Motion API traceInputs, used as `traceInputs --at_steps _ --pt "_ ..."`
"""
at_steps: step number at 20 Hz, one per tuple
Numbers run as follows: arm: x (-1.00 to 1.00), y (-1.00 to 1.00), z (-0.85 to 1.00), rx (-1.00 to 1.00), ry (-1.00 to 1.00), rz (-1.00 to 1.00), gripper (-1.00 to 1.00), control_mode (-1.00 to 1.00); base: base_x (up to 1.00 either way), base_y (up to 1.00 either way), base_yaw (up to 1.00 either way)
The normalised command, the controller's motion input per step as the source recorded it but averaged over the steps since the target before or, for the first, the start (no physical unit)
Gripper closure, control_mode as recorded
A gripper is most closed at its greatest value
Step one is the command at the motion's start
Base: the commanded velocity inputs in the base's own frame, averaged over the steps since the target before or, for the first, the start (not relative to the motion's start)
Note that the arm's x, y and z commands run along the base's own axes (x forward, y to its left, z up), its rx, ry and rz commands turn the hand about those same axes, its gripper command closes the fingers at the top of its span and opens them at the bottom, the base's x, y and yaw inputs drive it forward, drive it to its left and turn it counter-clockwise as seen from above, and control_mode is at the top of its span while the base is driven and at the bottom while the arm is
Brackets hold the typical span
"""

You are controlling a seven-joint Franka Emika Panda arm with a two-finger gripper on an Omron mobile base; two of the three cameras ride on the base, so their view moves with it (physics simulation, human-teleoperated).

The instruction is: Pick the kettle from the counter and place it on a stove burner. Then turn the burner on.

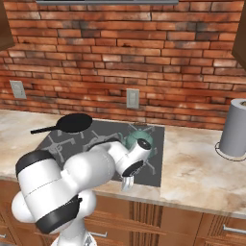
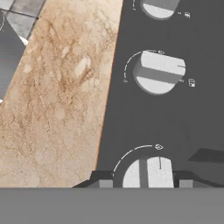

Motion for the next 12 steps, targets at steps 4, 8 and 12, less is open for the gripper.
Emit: traceInputs --at_steps 4,8,12 --pt "-0.46 0.05 0.0 -0.04 0.0 0.44 1.0 -1.0 0.0 0.0 0.0" --pt "-0.41 0.05 0.0 -0.03 0.0 0.44 1.0 -1.0 0.0 0.0 0.0" --pt "-0.37 0.09 0.0 -0.02 0.0 0.51 1.0 -1.0 0.0 0.0 0.0"
